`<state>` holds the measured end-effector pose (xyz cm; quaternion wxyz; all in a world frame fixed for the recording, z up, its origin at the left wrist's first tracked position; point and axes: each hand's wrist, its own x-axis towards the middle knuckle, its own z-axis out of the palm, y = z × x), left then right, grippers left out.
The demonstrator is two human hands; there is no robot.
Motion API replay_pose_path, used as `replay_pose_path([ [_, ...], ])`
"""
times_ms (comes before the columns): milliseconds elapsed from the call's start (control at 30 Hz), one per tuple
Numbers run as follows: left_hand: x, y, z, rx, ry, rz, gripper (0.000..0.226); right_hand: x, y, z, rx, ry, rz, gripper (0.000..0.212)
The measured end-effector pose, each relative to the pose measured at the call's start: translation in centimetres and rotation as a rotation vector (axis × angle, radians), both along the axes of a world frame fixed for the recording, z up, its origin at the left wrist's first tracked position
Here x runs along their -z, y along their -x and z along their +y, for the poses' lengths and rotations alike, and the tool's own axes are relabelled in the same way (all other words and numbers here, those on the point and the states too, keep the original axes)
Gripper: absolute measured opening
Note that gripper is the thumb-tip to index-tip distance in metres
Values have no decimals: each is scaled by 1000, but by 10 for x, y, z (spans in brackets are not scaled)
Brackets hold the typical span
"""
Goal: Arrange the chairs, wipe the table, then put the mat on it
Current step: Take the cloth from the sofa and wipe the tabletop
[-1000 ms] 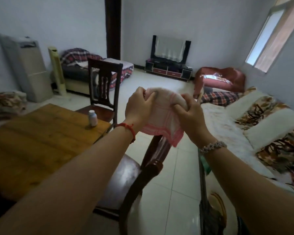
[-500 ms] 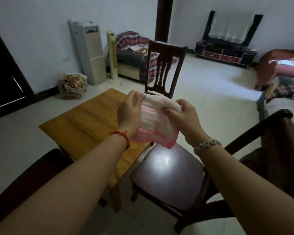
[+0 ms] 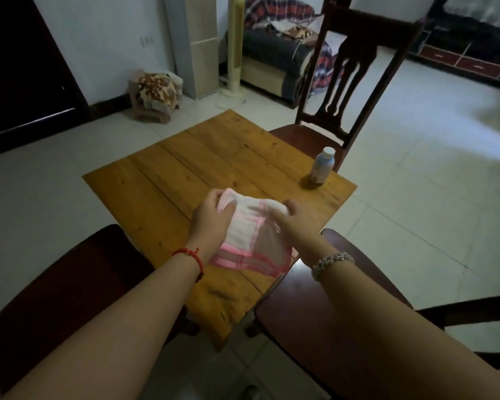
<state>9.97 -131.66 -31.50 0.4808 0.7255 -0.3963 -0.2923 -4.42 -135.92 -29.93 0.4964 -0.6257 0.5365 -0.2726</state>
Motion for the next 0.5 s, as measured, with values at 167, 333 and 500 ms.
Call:
replay_pose_path([
  [167, 68, -32, -26, -37, -94, 8, 16, 74, -38, -34, -51, -57, 140, 14],
  [333, 140, -69, -52, -25, -205, -24, 15, 139, -72, -63, -88, -59, 249, 12],
  [500, 184, -99, -81, 9, -241, 67, 32, 189, -99, -88, -150, 56, 437, 32],
])
